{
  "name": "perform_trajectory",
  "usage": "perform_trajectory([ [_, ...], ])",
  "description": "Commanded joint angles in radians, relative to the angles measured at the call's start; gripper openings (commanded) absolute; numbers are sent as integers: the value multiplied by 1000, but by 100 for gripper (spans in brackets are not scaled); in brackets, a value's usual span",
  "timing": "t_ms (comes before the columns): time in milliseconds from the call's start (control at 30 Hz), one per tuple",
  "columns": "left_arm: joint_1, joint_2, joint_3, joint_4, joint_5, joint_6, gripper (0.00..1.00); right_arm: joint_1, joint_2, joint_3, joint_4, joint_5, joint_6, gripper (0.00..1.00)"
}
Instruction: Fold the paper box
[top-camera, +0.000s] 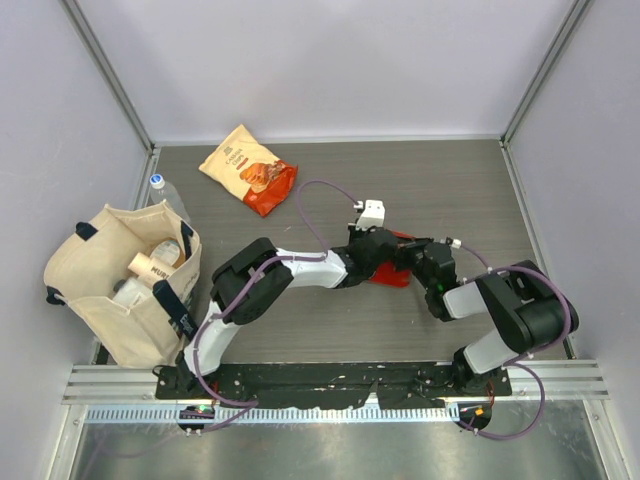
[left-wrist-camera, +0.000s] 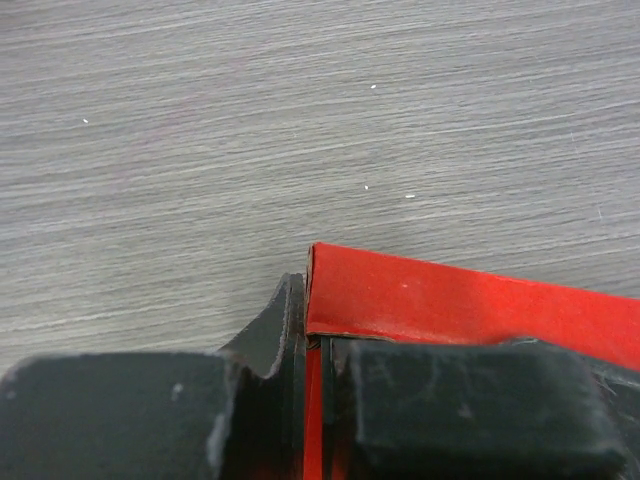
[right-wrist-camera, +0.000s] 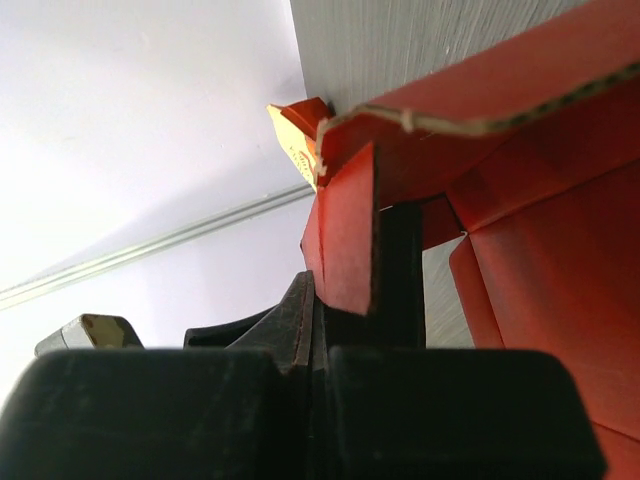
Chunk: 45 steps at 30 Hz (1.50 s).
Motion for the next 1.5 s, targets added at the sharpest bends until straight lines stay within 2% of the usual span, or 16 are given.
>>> perform_trajectory([
  [0, 32, 41, 87, -156, -207, -112, 0, 35, -97, 2, -189, 35, 11, 1],
  [233, 27, -12, 26, -61, -117, -46, 0, 34, -123, 8, -206, 35, -16, 1],
  [267, 29, -32, 8, -29, -42, -24, 4, 34, -122, 6, -202, 35, -26, 1],
  [300, 27, -52, -12, -20, -2, -20, 16, 32, -122, 6, -199, 35, -45, 1],
  [333, 27, -117, -60, -18, 43, -20, 43, 32, -123, 5, -200, 35, -74, 1],
  [367, 29, -151, -98, 6, 86, -17, 49, 31, -126, 3, -200, 67, -88, 1],
  [433, 38, -275, -219, 25, 173, -35, 59, 31, -128, 2, -199, 72, -121, 1],
  [567, 78, -424, -382, 117, 388, -21, 63, 25, -135, 9, -156, 21, -210, 1],
  [633, 101, -474, -437, 112, 460, -32, 68, 14, -192, 29, -275, 4, -275, 9],
  [700, 114, -538, -506, 144, 497, -33, 69, -12, -259, 51, -365, -32, -385, 18],
  [833, 162, -575, -516, 121, 595, -27, 69, -113, -365, 139, -592, -146, -628, 51],
  [900, 189, -586, -499, 118, 649, -17, 70, -178, -375, 207, -789, -235, -874, 57],
  [1000, 200, -568, -458, 128, 709, 52, 75, -299, -355, 326, -963, -340, -1131, 59],
  [1100, 199, -500, -409, 117, 628, 114, 72, -334, -330, 442, -1117, -284, -1253, 61],
  [1300, 187, -394, -390, 234, 526, 102, 65, -336, -226, 575, -1171, -281, -1344, 62],
  [1467, 141, -354, -405, 318, 493, 124, 65, -327, -206, 594, -1142, -272, -1297, 62],
])
